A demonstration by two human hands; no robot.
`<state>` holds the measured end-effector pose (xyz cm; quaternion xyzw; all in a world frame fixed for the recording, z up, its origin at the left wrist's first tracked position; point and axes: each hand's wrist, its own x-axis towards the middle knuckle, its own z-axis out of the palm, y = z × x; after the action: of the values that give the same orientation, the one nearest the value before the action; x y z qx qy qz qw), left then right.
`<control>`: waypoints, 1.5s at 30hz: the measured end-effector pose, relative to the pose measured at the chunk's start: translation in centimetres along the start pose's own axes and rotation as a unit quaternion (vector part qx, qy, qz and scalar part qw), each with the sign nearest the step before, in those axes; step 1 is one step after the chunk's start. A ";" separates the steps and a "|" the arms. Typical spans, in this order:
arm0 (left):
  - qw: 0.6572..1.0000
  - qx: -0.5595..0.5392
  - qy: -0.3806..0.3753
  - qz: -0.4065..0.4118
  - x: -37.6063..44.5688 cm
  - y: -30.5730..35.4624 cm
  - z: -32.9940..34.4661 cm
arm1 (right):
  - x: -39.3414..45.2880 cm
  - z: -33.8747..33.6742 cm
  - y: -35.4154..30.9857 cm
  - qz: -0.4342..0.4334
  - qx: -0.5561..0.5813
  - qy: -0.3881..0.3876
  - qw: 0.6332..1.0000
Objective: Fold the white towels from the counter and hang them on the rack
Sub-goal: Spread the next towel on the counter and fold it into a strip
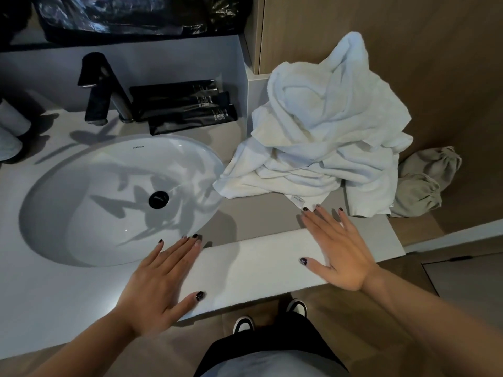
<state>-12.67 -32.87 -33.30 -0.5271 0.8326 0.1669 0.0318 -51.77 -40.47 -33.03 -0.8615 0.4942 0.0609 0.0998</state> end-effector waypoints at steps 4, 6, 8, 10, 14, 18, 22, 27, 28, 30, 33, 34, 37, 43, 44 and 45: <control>1.000 -0.012 -0.011 -0.004 0.2 0.0 -0.3 | 0.1 0.2 0.2 -0.005 0.011 0.012 1.000; 1.000 -0.006 -0.027 -0.001 0.3 0.1 -0.5 | 0.1 0.1 0.3 -0.007 0.005 0.011 1.000; 0.999 -0.007 -0.033 -0.003 0.5 0.2 -0.8 | -0.1 0.0 0.1 -0.009 0.001 0.015 1.000; 0.999 -0.042 -0.028 -0.017 1.3 0.6 -1.1 | -0.4 -0.1 -0.3 -0.003 0.018 0.017 1.000; 0.995 -0.094 -0.020 0.007 4.9 3.8 -2.3 | -2.0 -0.3 -2.0 0.071 0.127 0.067 0.987; 0.990 -0.139 -0.007 0.035 9.9 8.9 -2.6 | -4.5 1.2 -4.7 0.211 0.192 0.210 0.935; 0.984 -0.177 -0.002 0.022 12.4 11.0 -1.1 | -5.6 2.1 -7.6 0.416 0.252 0.267 0.832; 0.978 -0.203 -0.009 -0.038 14.0 11.8 -0.7 | -5.1 1.0 -8.3 0.548 0.534 0.289 0.576; 0.978 -0.205 -0.009 -0.044 14.1 12.1 -0.7 | -5.0 1.2 -8.3 0.546 0.586 0.281 0.529; 0.975 -0.214 -0.013 -0.055 14.2 12.8 -0.7 | -5.2 1.7 -8.2 0.526 0.683 0.260 0.436; 0.969 -0.231 -0.043 -0.074 14.0 13.8 -0.9 | -6.2 1.8 -8.1 0.477 0.784 0.220 0.330; 0.969 -0.228 -0.060 -0.078 13.9 14.3 -1.1 | -6.6 1.8 -8.1 0.468 0.792 0.215 0.328; 0.951 -0.276 -0.107 -0.086 13.1 15.8 -1.5 | -8.5 1.0 -7.6 0.439 0.790 0.234 0.358; 0.812 -0.568 -0.107 -0.074 10.3 22.5 -2.6 | -12.9 -4.4 -4.6 0.327 0.756 0.273 0.496; 0.794 -0.597 -0.090 -0.066 10.2 24.2 -3.1 | -13.9 -5.6 -3.7 0.306 0.746 0.285 0.518; 0.787 -0.611 -0.066 -0.056 10.2 26.1 -3.7 | -15.1 -6.9 -2.7 0.286 0.738 0.294 0.535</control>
<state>-39.86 -32.72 -25.78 -0.4700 0.5216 0.6731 -0.2323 -56.99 -28.09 -22.95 -0.2641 0.5855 -0.5569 0.5266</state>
